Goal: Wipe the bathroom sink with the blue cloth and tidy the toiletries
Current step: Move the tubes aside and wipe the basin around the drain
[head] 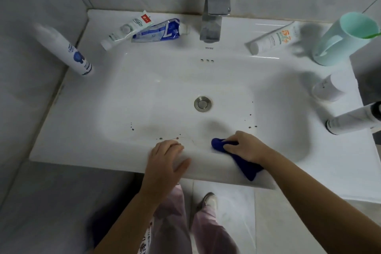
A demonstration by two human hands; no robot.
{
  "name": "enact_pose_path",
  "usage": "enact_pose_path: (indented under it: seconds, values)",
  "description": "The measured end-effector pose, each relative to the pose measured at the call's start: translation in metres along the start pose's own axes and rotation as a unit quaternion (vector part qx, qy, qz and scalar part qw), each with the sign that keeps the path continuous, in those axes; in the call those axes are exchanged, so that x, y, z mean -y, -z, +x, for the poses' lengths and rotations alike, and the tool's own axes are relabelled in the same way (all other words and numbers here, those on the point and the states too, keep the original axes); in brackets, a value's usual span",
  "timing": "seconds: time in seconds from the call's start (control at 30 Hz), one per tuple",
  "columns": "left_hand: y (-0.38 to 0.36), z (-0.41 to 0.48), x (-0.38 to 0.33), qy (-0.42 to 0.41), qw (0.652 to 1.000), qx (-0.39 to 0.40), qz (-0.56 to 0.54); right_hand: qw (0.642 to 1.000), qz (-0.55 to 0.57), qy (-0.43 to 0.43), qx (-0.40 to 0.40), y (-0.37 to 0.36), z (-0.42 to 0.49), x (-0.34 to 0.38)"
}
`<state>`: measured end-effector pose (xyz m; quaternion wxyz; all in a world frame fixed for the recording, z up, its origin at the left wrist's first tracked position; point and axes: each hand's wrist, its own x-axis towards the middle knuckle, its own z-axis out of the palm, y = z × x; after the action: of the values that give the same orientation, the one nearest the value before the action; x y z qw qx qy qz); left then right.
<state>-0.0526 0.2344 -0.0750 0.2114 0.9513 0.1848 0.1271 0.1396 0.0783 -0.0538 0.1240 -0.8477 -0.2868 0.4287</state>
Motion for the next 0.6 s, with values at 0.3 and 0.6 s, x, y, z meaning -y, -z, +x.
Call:
enact_pose_path:
  seconds: [0.3,0.6]
  values:
    - [0.057,0.005,0.1,0.021,0.992,0.002,0.128,0.993,0.019,0.098,0.058,-0.038,0.055,0.084]
    - [0.061,0.005,0.099,0.037,0.993,0.046,0.106,0.999,-0.043,-0.021,0.005,-0.007,0.031,0.008]
